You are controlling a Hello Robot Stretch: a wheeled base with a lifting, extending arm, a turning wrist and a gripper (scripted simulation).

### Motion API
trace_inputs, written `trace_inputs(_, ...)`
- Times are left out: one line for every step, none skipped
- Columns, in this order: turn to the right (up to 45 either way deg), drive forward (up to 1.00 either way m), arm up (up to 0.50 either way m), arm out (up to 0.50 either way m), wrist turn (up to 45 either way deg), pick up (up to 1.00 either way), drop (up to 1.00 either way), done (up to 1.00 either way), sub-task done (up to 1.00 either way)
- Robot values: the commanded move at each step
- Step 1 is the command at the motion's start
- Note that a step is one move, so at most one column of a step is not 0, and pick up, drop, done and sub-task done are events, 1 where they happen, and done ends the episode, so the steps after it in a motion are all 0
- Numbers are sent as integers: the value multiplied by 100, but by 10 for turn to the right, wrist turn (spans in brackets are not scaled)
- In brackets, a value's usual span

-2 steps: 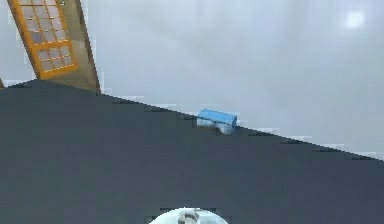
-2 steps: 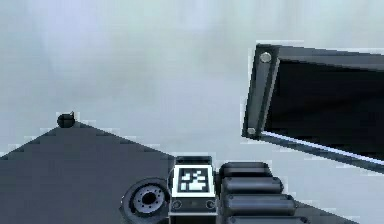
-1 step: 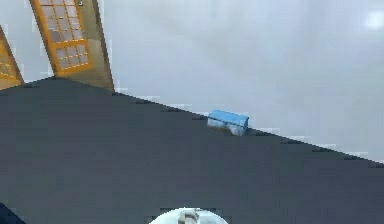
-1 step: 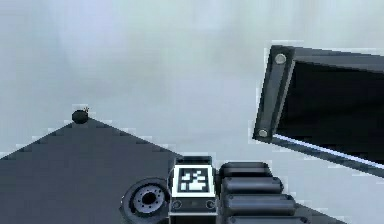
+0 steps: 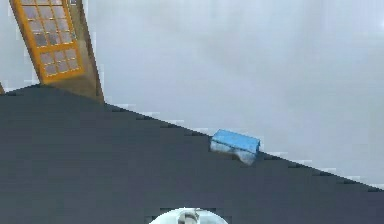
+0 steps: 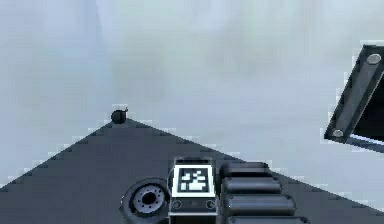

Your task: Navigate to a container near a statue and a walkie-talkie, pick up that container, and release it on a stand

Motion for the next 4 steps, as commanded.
trace_inputs(-120, 0, 0, 0, 0, 0, 0, 0, 0)
trace_inputs(-30, 0, 0, 0, 0, 0, 0, 0, 0)
trace_inputs(0, 45, 0, 0, 0, 0, 0, 0, 0)
trace_inputs(-240, 0, 0, 0, 0, 0, 0, 0, 0)
